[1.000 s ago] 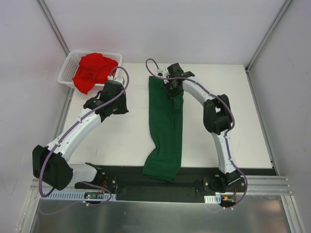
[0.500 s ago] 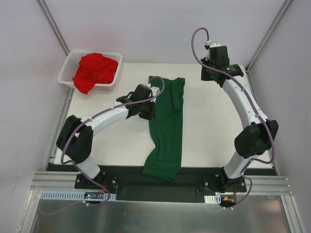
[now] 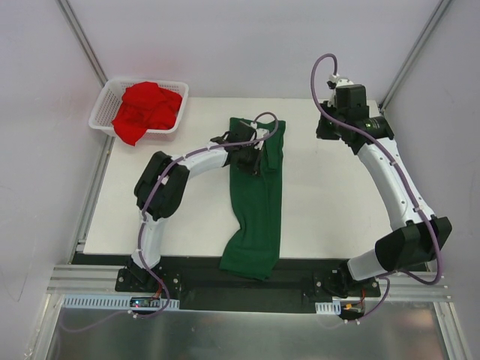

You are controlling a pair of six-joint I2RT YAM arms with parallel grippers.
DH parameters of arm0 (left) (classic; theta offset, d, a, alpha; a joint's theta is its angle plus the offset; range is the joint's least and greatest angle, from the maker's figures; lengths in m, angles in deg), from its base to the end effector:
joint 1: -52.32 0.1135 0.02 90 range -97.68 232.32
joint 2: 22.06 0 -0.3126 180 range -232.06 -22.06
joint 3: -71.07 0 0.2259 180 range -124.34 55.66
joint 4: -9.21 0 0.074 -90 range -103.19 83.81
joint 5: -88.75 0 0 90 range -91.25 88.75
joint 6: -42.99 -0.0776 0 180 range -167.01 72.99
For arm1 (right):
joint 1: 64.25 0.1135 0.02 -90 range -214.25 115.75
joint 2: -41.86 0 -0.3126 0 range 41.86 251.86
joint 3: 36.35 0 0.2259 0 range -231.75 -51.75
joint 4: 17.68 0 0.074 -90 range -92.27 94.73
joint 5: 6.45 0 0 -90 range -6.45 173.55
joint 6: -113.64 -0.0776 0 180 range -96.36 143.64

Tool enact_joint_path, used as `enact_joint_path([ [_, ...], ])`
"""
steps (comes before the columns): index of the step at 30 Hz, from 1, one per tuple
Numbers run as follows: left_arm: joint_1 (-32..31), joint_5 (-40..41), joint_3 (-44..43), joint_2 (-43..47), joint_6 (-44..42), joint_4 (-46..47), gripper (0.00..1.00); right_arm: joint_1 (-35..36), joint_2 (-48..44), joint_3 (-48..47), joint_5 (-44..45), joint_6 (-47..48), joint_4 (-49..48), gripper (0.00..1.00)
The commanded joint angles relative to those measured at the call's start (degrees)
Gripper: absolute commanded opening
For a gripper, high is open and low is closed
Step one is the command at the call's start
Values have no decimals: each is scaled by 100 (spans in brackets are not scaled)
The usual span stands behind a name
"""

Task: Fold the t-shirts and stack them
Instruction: Rotate the tshirt 85 degrees

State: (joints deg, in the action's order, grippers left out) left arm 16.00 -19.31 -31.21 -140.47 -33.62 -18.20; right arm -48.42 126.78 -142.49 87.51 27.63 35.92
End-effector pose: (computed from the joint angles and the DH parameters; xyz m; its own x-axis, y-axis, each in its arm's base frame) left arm 0.3829 -0.3113 0.2239 -0.7123 0.2503 -0.6557 0.5954 0.7102 -0.3756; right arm 0.3197 0.0851 0.4255 -0.4989 -0.2136 -0.8399 -0.2513 0.9632 -0.0957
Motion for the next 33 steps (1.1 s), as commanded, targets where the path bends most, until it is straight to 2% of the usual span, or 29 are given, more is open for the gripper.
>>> enact_joint_path([
  [1, 239, -452, -576, -480, -82, -187, 0, -19, -398, 30, -168, -91, 83, 1],
  [6, 563, -680, -787, -771, 120, -328, 0, -63, -459, 65, -256, -74, 109, 1],
  [11, 810, -865, -1437, -1228, 155, -626, 0, -81, -433, 118, -335, -74, 127, 1],
  [23, 995, -1050, -3678, -2519, 68, -1690, 0, -142, -398, 188, -344, -3, 215, 1],
  [27, 1047, -840, -4275, -2836, 67, -1892, 0, -151, -398, 214, -326, 32, 258, 1],
  [33, 1258, -217, -4672, -3004, 147, -2121, 0, -160, -389, 285, -344, 49, 285, 1],
])
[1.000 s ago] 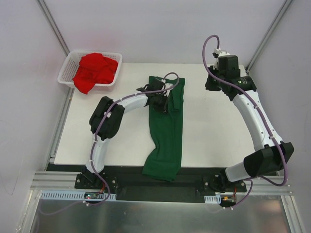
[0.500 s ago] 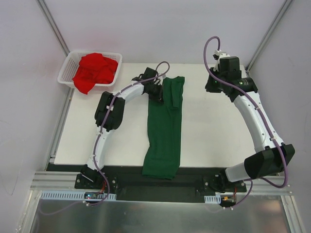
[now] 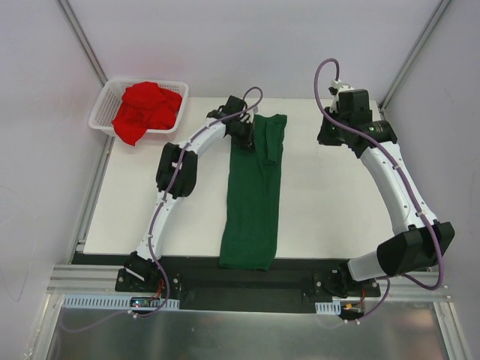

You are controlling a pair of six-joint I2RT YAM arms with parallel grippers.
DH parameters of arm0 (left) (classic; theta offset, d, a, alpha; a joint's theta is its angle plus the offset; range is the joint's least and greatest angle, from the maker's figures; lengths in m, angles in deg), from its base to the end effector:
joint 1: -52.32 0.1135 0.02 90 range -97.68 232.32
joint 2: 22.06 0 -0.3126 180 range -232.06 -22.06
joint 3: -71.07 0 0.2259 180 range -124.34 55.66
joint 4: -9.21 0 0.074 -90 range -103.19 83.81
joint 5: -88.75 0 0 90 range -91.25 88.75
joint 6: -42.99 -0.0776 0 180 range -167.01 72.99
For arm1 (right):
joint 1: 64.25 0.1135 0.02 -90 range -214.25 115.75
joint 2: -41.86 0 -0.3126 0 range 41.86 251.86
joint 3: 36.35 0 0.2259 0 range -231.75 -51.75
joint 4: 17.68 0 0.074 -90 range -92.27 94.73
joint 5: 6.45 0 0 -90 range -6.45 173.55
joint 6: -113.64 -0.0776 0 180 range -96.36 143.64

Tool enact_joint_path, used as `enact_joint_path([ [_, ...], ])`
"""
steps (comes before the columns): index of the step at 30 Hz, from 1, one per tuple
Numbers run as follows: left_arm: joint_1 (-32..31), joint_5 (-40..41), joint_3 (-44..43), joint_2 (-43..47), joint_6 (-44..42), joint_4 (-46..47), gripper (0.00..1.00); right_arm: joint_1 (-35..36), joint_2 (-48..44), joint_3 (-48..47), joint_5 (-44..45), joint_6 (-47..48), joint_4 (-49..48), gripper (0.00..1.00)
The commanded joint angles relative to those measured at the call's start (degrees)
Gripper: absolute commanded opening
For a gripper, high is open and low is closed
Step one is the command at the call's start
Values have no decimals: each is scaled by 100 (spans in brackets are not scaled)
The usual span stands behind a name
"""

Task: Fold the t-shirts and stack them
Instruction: Rotate the tshirt 85 degrees

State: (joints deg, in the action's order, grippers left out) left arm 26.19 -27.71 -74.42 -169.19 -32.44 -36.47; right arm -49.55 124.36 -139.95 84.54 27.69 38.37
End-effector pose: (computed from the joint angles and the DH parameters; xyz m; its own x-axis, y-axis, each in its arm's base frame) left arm 0.5285 -0.2978 0.1712 -0.8062 0.1446 -0.5737 0.4780 0.7306 -0.4876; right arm 0.3043 0.0784 0.4179 -0.5358 -0.2136 -0.8169 -0.2786 0.9580 -0.0678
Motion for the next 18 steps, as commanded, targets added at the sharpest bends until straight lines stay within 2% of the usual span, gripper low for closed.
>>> enact_joint_path([
  [1, 257, 720, -377, -123, 2, -311, 0, -55, -146, 31, -47, 60, 49, 1],
  [10, 328, 1520, -983, -272, -68, -391, 0, -46, -120, 75, -47, 87, 84, 1],
  [15, 363, 1495, -1309, -483, -85, -373, 0, -46, -76, 84, -47, 96, 119, 1],
  [18, 363, 1030, -1301, -405, -147, -268, 0, -46, -41, 67, -231, 78, 146, 1],
])
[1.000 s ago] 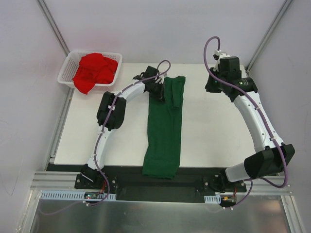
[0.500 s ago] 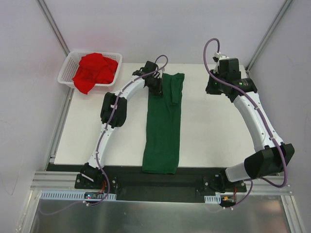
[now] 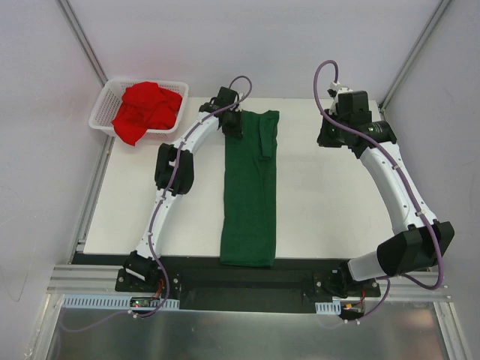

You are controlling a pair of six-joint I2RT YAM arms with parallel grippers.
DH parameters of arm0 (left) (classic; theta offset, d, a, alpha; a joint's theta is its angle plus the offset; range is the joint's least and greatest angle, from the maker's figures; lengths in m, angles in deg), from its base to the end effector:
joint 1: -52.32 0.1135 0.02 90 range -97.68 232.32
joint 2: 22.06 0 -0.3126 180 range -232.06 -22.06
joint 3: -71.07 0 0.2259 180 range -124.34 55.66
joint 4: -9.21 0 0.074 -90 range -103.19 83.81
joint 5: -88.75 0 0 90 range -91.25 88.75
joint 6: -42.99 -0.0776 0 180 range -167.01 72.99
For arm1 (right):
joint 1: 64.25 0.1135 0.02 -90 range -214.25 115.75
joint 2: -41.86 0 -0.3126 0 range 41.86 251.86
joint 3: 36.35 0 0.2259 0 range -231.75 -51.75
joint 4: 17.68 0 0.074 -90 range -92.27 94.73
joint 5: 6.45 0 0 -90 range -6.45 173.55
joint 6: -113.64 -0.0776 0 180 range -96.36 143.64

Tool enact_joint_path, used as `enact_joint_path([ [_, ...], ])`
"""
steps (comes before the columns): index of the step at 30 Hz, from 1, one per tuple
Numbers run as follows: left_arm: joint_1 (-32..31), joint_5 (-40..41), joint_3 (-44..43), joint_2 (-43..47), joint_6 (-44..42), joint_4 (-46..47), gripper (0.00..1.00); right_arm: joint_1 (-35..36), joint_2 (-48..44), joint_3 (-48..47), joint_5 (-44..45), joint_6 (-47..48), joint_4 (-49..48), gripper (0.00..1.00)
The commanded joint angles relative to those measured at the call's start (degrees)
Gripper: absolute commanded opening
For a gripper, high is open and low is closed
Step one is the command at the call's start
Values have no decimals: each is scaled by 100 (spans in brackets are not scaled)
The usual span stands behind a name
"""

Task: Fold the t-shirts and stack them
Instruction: Rotate the tshirt 85 degrees

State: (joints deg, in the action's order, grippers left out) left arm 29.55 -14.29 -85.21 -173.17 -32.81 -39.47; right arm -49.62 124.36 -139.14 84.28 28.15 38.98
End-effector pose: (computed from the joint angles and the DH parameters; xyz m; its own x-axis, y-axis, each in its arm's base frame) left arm 0.5715 -0.2589 0.1819 -0.7449 0.0535 -0.6650 0.3561 0.8748 -0.3285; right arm 0.3032 0.0781 0.4119 -0.5529 -0.2256 -0.8021 -0.2870 0.9553 -0.0708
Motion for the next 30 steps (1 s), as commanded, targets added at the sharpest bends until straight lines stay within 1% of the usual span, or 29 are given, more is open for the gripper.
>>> enact_joint_path([
  [1, 26, -487, -195, 63, -119, 58, 0, -39, -32, -6, -205, 23, 84, 1],
  [3, -9, -831, 68, 414, -163, 137, 0, -48, -15, 3, -214, 23, 76, 1],
  [4, -26, -884, 356, 563, -189, 189, 0, -40, -15, 12, -214, 23, 84, 1],
  [5, -79, -937, 525, 922, -276, 277, 0, -39, -6, 12, -249, 6, 84, 1],
  [7, -123, -972, 1041, 1301, -321, 365, 0, -40, 21, 47, -319, -12, 67, 1],
  [8, -140, -990, 1219, 1677, -338, 453, 0, -31, 29, 47, -328, -29, 58, 1],
  [9, -167, -1008, 1412, 1864, -321, 480, 0, -39, 38, 65, -346, -38, 58, 1],
  [10, -184, -1008, 1788, 2031, -304, 506, 0, -39, 38, 82, -372, -47, 41, 1],
  [12, -246, -1043, 2194, 2488, -277, 576, 0, -40, 38, 108, -407, -82, 14, 1],
  [13, -272, -1026, 2623, 2777, -277, 629, 0, -39, 47, 126, -459, -82, -29, 1],
  [15, -342, -1008, 3099, 3060, -303, 848, 0, -48, 56, 135, -512, -91, -39, 1],
  [16, -421, -990, 3545, 3313, -303, 893, 0, -40, 82, 170, -530, -100, -56, 1],
  [18, -509, -973, 3987, 3543, -251, 998, 0, -39, 117, 196, -539, -109, -65, 1],
  [19, -658, -877, 4450, 3745, -259, 1094, 0, -48, 117, 266, -574, -117, -100, 1],
  [21, -825, -701, 4927, 3922, -303, 1244, 0, -39, 143, 337, -609, -126, -135, 1],
  [22, -931, -657, 5347, 4018, -295, 1410, 0, -39, 144, 372, -653, -144, -161, 1],
  [25, -1072, -586, 5982, 4063, -163, 1657, 0, -39, 126, 434, -688, -153, -179, 1],
  [28, -1204, -542, 6378, 4054, -31, 1894, 0, -39, 65, 478, -645, -126, -179, 1],
  [30, -1274, -464, 6450, 4010, -22, 1974, 0, -39, 56, 478, -636, -109, -170, 1],
])
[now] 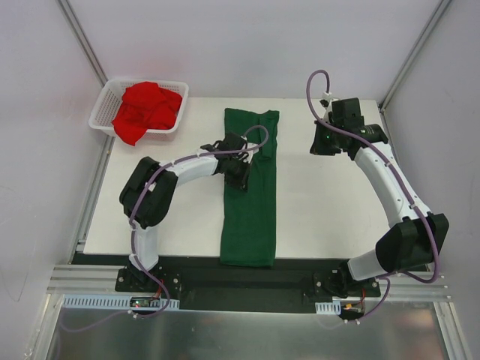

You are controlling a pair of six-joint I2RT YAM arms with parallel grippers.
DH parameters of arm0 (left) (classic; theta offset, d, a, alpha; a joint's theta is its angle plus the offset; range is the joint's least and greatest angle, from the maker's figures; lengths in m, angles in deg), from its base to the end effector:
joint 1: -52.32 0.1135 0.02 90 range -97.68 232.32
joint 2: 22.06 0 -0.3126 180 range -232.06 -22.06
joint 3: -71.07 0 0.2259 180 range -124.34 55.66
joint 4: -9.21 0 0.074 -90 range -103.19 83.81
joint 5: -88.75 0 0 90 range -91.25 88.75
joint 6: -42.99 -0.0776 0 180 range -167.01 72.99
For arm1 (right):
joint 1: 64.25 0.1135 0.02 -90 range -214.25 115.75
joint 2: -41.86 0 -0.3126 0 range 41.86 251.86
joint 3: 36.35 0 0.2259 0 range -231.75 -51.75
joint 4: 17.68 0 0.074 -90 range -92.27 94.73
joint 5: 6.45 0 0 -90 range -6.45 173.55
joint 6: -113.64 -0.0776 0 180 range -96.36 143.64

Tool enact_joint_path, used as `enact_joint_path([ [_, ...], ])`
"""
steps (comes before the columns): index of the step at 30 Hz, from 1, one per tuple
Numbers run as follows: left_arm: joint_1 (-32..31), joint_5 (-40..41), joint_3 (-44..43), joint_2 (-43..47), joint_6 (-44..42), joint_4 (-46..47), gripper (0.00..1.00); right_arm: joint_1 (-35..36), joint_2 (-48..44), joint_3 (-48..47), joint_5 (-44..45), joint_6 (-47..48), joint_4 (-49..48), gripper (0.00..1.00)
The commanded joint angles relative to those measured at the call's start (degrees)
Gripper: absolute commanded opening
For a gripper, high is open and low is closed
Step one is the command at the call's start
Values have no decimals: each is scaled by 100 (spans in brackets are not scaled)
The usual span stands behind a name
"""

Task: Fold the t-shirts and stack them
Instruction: Rotate the tshirt 85 degrees

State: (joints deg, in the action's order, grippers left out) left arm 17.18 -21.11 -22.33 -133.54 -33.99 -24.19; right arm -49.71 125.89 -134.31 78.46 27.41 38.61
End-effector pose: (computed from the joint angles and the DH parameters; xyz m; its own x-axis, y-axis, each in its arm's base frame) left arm 0.3453 -0.2752 0.2193 -0.7843 0.2929 -0.5469 0.5519 0.7321 -0.3993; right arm 0.3066 0.0866 0.3768 -0.6302 -0.2311 -0.7413 -0.3557 0.9345 0.0111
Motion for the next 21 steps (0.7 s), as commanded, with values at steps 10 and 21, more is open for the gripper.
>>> enact_joint_path([
  [10, -64, 368, -100, -847, 70, 631, 0, -31, -45, 4, -72, -25, -89, 1],
  [21, 120, 667, -1243, -1789, 52, 210, 0, -31, -18, -40, 60, 80, 25, 1],
])
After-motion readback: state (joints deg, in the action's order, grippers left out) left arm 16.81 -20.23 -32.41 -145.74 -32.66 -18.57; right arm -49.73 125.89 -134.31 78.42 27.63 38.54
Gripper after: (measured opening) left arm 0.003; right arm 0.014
